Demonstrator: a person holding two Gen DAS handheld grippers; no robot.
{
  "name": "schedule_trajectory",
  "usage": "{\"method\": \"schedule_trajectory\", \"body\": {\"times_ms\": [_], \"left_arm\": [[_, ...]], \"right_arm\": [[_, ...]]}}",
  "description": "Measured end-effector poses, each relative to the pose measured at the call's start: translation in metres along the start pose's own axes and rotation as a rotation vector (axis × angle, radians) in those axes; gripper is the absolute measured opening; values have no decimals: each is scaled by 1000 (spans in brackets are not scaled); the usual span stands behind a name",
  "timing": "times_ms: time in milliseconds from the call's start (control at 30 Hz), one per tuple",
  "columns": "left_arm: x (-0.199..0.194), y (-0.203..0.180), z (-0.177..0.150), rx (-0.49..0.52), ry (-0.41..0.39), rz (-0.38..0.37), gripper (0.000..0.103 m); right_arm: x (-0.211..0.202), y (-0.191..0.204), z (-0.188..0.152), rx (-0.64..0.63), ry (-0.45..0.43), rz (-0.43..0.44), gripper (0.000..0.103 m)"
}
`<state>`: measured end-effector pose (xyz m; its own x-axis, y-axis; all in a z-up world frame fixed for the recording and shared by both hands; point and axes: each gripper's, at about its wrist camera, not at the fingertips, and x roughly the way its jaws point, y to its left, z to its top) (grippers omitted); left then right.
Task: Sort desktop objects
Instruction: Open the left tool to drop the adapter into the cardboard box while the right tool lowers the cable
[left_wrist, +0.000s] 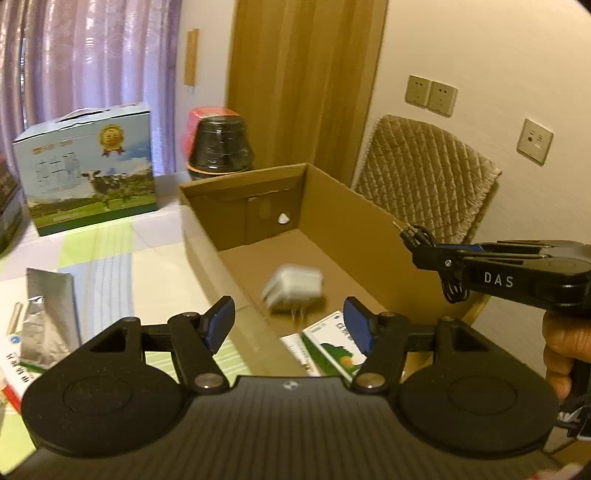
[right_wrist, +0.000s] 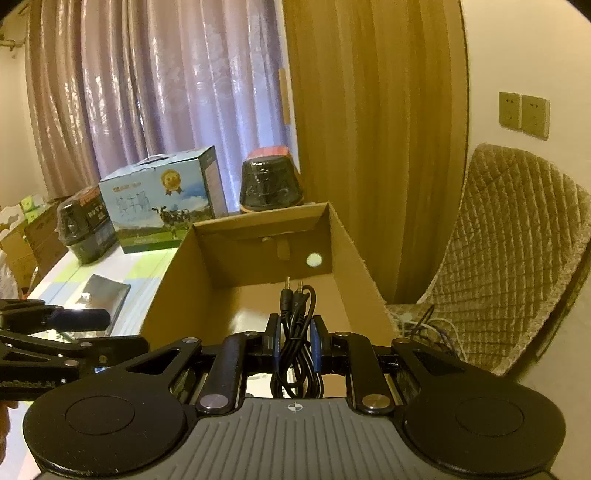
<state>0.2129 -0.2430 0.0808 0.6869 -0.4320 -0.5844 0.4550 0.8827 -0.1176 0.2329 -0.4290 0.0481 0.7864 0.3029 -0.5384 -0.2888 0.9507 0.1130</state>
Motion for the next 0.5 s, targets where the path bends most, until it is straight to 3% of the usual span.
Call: {"method": "schedule_trajectory", "body": {"times_ms": [233, 300, 400, 500], "left_arm": [[-12, 10, -7, -11, -2, 5, 61], [-14, 11, -9, -15, -3, 8, 61], [-21, 16, -13, -23, -5, 13, 62], [-30, 20, -18, -28, -6, 19, 63]], "right_arm": [[9, 7, 9, -9, -7, 36, 14], [6, 7, 11, -1, -17, 17, 17], [-3, 6, 12, 31, -36, 1, 30], [-15, 7, 11, 45, -44, 0, 34]]}}
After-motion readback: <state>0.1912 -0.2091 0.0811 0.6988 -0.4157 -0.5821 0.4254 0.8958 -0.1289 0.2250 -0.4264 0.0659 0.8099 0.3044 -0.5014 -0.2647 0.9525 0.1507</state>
